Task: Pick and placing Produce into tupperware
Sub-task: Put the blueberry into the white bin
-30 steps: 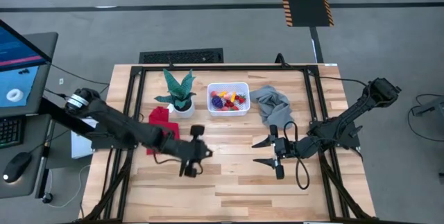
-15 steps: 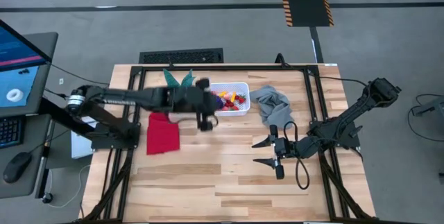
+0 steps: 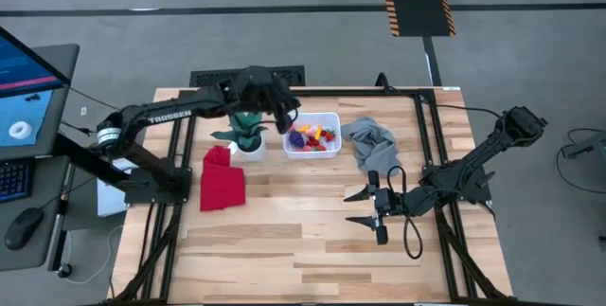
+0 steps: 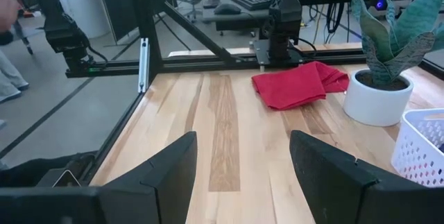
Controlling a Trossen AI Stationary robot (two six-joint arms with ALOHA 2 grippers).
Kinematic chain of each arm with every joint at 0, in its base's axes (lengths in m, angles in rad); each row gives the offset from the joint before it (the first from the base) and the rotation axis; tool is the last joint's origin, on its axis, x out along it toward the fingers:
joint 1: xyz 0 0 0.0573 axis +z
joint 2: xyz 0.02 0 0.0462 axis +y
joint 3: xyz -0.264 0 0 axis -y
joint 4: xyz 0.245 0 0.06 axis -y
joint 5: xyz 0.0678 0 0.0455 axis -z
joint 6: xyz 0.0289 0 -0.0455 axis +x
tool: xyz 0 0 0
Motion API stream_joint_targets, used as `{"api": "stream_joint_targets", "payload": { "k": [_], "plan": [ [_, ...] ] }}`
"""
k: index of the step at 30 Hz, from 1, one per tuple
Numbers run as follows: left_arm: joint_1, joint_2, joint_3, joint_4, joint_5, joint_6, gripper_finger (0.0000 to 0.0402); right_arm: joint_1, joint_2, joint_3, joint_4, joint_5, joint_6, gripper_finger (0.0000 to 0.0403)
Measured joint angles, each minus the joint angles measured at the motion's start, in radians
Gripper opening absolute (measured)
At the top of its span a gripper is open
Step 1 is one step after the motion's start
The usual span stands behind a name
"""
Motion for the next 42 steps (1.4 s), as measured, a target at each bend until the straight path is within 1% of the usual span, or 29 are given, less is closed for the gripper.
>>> {"api": "stream_joint_targets", "payload": {
  "k": [1,3,5,6,14,20,22,24,31,34,36,42],
  "plan": [
    [0.01,0.011,-0.001,-0.001,0.008,-0.013,0.0047,0.0,0.0,0.0,0.001,0.0,0.0,0.0255],
    [0.017,0.046,0.004,0.05,0.046,-0.028,0.0047,-0.004,0.0,0.0,0.0,0.0,0.0,0.0255],
    [0.025,0.082,0.001,0.032,0.091,-0.032,0.0047,-0.005,0.0,0.0,0.003,0.0,0.0,0.0255],
    [0.024,0.103,0.0,0.049,0.105,-0.028,0.0047,-0.006,0.0,0.0,0.0,0.0,0.003,0.0255],
    [0.023,0.241,0.001,0.053,0.126,-0.018,0.0047,-0.006,0.0,-0.001,-0.004,0.0,0.008,0.0255],
    [0.021,0.324,0.009,0.041,0.212,-0.049,0.0047,-0.006,0.0,-0.001,-0.004,0.0,0.008,0.0255],
    [0.021,0.348,0.04,-0.006,0.245,-0.056,0.0047,-0.006,0.0,-0.001,-0.005,0.0,0.008,0.0255],
    [0.021,0.379,0.1,-0.062,0.25,-0.066,0.0047,-0.006,0.0,0.0,-0.004,0.0,0.008,0.0255],
    [0.007,0.528,0.349,-0.344,0.197,-0.055,0.0047,-0.006,0.0,0.0,-0.001,0.0,0.016,0.0255],
    [0.006,0.582,0.431,-0.425,0.203,-0.06,0.0047,-0.004,0.0,0.0,-0.005,0.0,0.018,0.0255],
    [0.005,0.607,0.462,-0.474,0.226,-0.042,0.0047,-0.003,0.0,0.0,-0.004,0.0,0.018,0.0255],
    [-0.007,0.637,0.474,-0.467,0.205,-0.018,0.0047,0.004,0.0,0.0,-0.004,-0.003,0.018,0.0255]
  ]
}}
